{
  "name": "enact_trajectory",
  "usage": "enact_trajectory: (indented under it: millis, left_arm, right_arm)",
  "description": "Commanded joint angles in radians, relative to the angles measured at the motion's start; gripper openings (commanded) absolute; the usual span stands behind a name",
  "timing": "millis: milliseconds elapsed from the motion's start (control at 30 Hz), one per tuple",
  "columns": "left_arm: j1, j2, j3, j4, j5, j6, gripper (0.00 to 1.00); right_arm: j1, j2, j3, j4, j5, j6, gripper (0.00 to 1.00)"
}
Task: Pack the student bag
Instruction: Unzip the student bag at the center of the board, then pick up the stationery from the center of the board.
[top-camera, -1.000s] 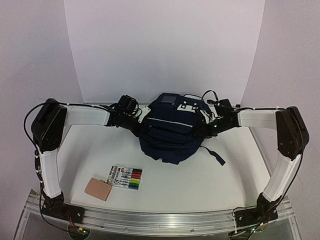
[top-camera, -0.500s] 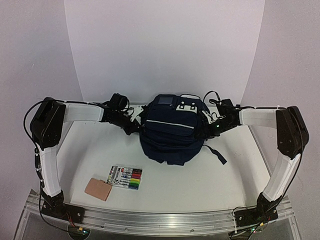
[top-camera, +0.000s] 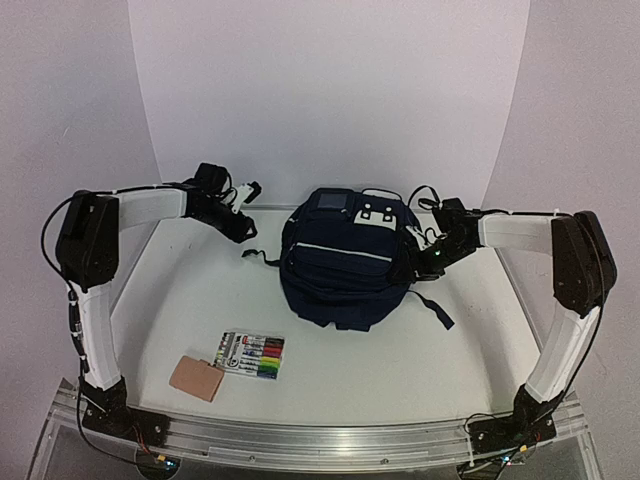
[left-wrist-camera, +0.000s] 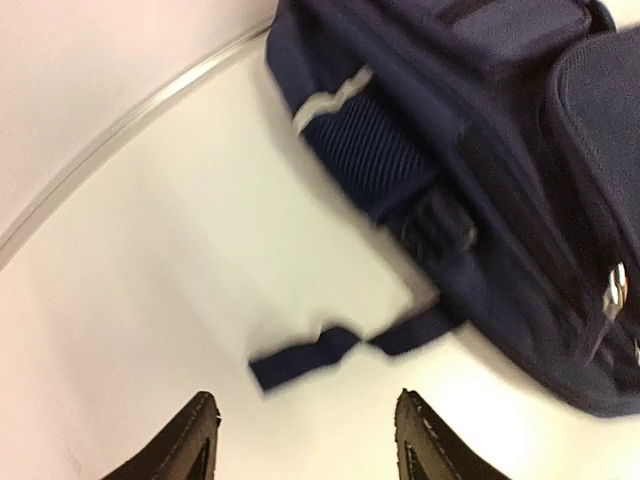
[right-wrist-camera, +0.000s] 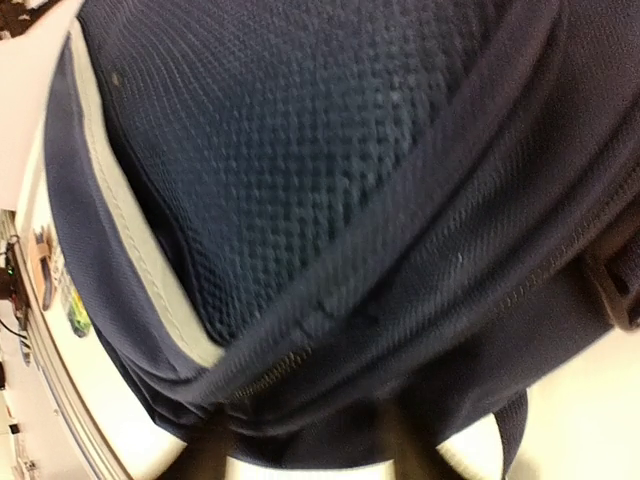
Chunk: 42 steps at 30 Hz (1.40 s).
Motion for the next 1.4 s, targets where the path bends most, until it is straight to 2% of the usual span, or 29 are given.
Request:
enact_trajectory:
  millis: [0,67,133,300,333,433,667,833,967,1100,1200,1267,1367]
  left_arm:
    - [-0.096,-0.268,-0.177,-0.154,0.006,0.01,0.66]
    - [-0.151,-0.328,-0.241,-0.248,0.013,0.038,0.68]
    - [-0.211,-0.367,-0.291,-0.352,0.024,0.049,0.68]
    - [-0.274,-0.41,-0.362,-0.475,0.09,0.034,0.69]
    - [-0.283,-0.416,-0.378,-0.476,0.1,0.037,0.79]
    - [-0.314,-0.41,-0.405,-0.478,0.105,0.061,0.99]
    - [-0.329,-0.319,-0.417,-0.561,0.102,0.108,1.0]
    - [-0.358,-0.275,-0.461,-0.574,0.062,0.124,1.0]
    - [-0.399,-0.214,-0.468,-0.52,0.013,0.114,1.0]
    - [-0.451,-0.069,-0.386,-0.472,0.015,0.057,0.89]
    - [-0.517,0.07,-0.246,-0.447,-0.02,-0.046,0.74]
    - [-0.565,0.15,-0.142,-0.427,0.009,-0.107,0.67]
    - [-0.599,0.22,-0.038,-0.358,0.015,-0.228,0.52]
  right_arm:
    - [-0.008,-0.102,0.027,-0.061,0.101,-0.06,0.78]
    - [-0.011,-0.132,0.031,-0.064,0.131,-0.092,0.89]
    - [-0.01,-0.159,0.047,-0.067,0.159,-0.132,0.96]
    - [-0.012,-0.211,0.099,-0.06,0.235,-0.226,0.98]
    - [-0.012,-0.217,0.109,-0.058,0.236,-0.234,0.98]
    - [-0.017,-0.222,0.138,-0.061,0.209,-0.224,0.98]
    - [-0.023,-0.235,0.115,-0.134,-0.064,-0.204,0.98]
    - [-0.023,-0.234,0.035,-0.155,-0.126,-0.141,0.98]
    - [-0.024,-0.246,-0.03,-0.157,-0.138,-0.077,0.98]
    - [-0.024,-0.266,-0.13,-0.168,-0.173,-0.01,0.98]
    - [-0.023,-0.285,-0.153,-0.166,-0.172,0.009,0.98]
    - [-0.024,-0.286,-0.156,-0.166,-0.171,0.012,0.98]
    - [-0.027,-0.274,-0.157,-0.167,-0.17,0.024,0.98]
